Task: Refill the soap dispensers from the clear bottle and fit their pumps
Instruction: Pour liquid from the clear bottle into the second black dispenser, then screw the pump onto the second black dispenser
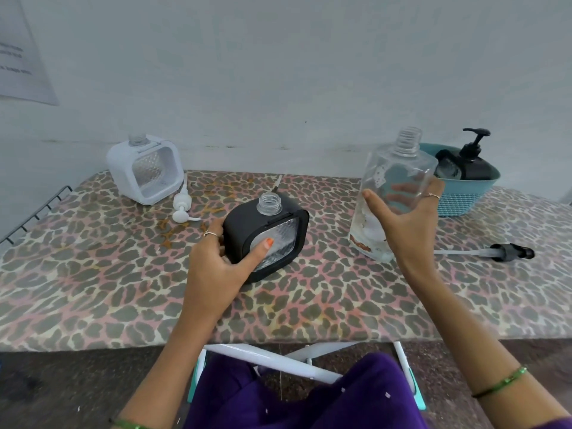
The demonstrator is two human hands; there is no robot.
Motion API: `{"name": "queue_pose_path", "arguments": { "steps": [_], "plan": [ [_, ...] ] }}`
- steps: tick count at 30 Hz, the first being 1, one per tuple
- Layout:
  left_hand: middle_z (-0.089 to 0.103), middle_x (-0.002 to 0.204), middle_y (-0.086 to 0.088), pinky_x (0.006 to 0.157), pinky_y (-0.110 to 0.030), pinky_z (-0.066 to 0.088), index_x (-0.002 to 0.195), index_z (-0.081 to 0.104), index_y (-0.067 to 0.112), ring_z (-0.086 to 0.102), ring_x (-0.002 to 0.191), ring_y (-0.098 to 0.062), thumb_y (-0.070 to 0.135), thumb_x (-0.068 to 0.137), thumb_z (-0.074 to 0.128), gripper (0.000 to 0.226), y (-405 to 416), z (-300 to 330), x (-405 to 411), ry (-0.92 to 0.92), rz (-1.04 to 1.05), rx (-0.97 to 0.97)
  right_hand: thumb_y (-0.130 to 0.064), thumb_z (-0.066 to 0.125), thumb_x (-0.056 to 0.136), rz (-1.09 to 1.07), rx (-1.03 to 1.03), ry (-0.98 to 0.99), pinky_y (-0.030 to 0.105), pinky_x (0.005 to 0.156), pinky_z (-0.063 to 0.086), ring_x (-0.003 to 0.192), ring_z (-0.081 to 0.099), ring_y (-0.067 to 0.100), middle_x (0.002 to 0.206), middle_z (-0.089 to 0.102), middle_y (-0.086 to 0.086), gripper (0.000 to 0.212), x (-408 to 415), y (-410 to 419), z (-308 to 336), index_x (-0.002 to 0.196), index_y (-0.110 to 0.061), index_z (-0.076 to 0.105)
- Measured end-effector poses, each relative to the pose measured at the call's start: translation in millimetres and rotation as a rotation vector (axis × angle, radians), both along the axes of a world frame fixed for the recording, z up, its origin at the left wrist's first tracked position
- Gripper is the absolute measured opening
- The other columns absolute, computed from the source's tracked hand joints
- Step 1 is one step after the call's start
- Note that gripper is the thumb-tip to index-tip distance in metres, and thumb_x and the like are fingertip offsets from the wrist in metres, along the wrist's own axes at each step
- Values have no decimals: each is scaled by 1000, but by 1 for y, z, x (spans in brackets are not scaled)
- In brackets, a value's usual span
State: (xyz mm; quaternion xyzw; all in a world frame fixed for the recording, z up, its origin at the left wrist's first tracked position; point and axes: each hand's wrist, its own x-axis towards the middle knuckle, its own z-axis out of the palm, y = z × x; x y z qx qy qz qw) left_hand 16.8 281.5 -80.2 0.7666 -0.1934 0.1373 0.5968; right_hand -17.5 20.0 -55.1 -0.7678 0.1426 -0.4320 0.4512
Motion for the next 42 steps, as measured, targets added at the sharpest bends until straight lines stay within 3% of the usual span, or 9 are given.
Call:
{"name": "queue_pose_path", "arguments": {
  "steps": [7, 11, 16, 23, 29, 35, 38, 42],
  "plan": [
    [66, 95, 17, 67, -10, 51, 111, 58, 23, 65, 85, 4, 43, 70, 78, 50, 0, -2, 0, -1, 11, -5, -55, 77, 68, 1, -11, 35, 42, 91, 51, 101, 60, 12, 108, 56, -2, 84, -5, 1, -5, 125, -11, 35],
    [66, 97, 18, 68, -11, 52, 112, 58, 25, 65, 87, 5, 47, 71, 78, 51, 0, -2, -1, -4, 1, -12, -58, 75, 67, 12, -9, 58, 43, 92, 51, 102, 60, 13, 106, 56, -4, 87, -6, 1, -2, 128, -13, 33],
    [65, 98, 20, 67, -10, 51, 112, 56, 30, 64, 87, 6, 58, 66, 69, 55, 1, -2, 0, 1, -7, -24, -59, 76, 66, 9, 33, 64, 44, 91, 52, 102, 61, 14, 106, 56, -5, 78, -6, 0, -1, 123, -31, 30],
    [65, 90, 21, 64, -18, 55, 100, 52, 45, 65, 78, -2, 60, 65, 68, 41, 2, -2, 0, -11, 21, 4, -49, 80, 69, -4, 89, 29, 39, 91, 52, 96, 62, 11, 102, 57, -6, 74, 7, 4, 4, 120, -31, 30],
    [66, 95, 20, 66, -11, 52, 101, 52, 45, 64, 84, 6, 45, 71, 77, 39, 1, -1, 0, -11, 16, 5, -56, 79, 66, 33, 87, 64, 44, 94, 50, 104, 60, 16, 109, 58, 1, 80, 12, 5, -2, 123, -31, 28],
    [67, 96, 19, 69, -18, 55, 109, 58, 31, 65, 87, 3, 58, 68, 72, 51, 2, -5, 3, 7, 20, 8, -58, 76, 67, 56, 65, 115, 43, 101, 45, 112, 56, 16, 119, 54, 2, 84, 10, 4, -4, 127, -29, 26],
    [67, 94, 20, 69, -19, 56, 104, 56, 38, 66, 87, 3, 60, 65, 68, 47, 2, -4, 2, 8, 18, 12, -60, 67, 76, -11, -1, 91, 35, 111, 32, 129, 38, 18, 139, 36, 8, 87, 2, 9, -3, 139, -17, 24],
    [67, 94, 25, 71, -23, 57, 102, 56, 41, 65, 87, 3, 60, 64, 68, 44, 2, -5, 4, 9, 22, 22, -37, 63, 86, -163, -423, -300, 32, 114, 24, 133, 28, 25, 138, 30, 14, 59, -10, 24, 22, 130, -11, 33]
  ]
}}
